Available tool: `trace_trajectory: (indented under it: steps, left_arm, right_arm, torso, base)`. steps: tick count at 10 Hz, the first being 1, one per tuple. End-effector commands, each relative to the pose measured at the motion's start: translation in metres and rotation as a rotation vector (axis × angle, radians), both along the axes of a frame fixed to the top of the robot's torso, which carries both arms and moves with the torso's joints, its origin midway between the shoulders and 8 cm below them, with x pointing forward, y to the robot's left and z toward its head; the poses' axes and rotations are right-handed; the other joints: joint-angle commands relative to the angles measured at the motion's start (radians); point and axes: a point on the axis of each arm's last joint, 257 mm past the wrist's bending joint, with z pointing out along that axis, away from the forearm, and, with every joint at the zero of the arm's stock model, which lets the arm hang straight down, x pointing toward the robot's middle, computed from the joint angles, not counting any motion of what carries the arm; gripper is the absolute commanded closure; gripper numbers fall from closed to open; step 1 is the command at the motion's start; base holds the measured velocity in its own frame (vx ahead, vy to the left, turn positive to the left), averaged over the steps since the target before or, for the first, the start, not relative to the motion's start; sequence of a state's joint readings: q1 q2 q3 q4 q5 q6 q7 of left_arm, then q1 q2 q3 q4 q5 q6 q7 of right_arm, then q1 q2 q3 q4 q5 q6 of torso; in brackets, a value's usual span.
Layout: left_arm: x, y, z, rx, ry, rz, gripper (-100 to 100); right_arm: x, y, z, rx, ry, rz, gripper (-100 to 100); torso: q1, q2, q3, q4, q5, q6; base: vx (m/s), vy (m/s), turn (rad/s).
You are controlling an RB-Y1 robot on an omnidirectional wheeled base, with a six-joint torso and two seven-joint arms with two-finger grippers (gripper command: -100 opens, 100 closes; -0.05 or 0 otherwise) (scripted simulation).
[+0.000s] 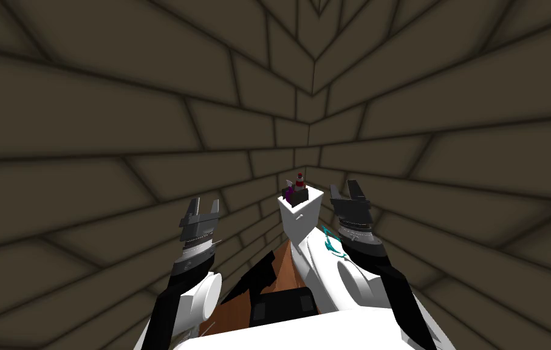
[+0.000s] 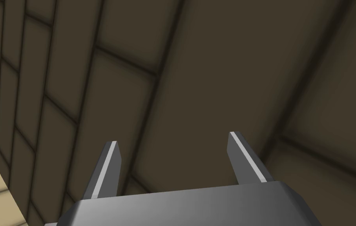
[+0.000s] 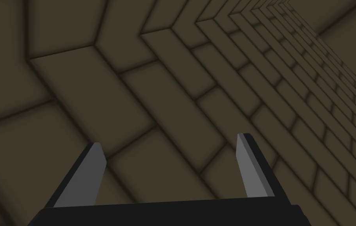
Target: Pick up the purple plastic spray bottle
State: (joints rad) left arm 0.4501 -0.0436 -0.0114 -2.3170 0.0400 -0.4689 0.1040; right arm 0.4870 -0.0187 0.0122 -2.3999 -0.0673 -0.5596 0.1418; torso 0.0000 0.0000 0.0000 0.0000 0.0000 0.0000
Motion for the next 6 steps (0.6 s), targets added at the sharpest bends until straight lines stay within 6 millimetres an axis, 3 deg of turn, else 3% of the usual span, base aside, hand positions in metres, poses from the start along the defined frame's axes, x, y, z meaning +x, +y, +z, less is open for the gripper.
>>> trace_trajectory:
  steps: [1,5,6]
  left_arm:
    - [0.0,0.0,0.0,0.0,0.0,0.0,0]
    - [0.0,0.0,0.0,0.0,0.0,0.0,0]
    - [0.0,0.0,0.0,0.0,0.0,0.0,0]
  right_arm:
    - [0.015,0.004,-0.009,-0.004,0.033,0.051,-100]
    - [0.061,0.005,-0.037,0.063,0.128,0.179,-100]
    - [0.064,0.005,-0.039,0.064,0.132,0.18,-100]
  torso:
    - [0.0,0.0,0.0,0.0,0.0,0.0]
    - [-0.002,0.004,0.002,0.001,0.0,0.0]
    - [-0.002,0.004,0.002,0.001,0.0,0.0]
  base:
    - [-0.028,-0.009,0.023]
    - [-0.06,-0.018,0.032]
    - [-0.045,-0.008,0.013]
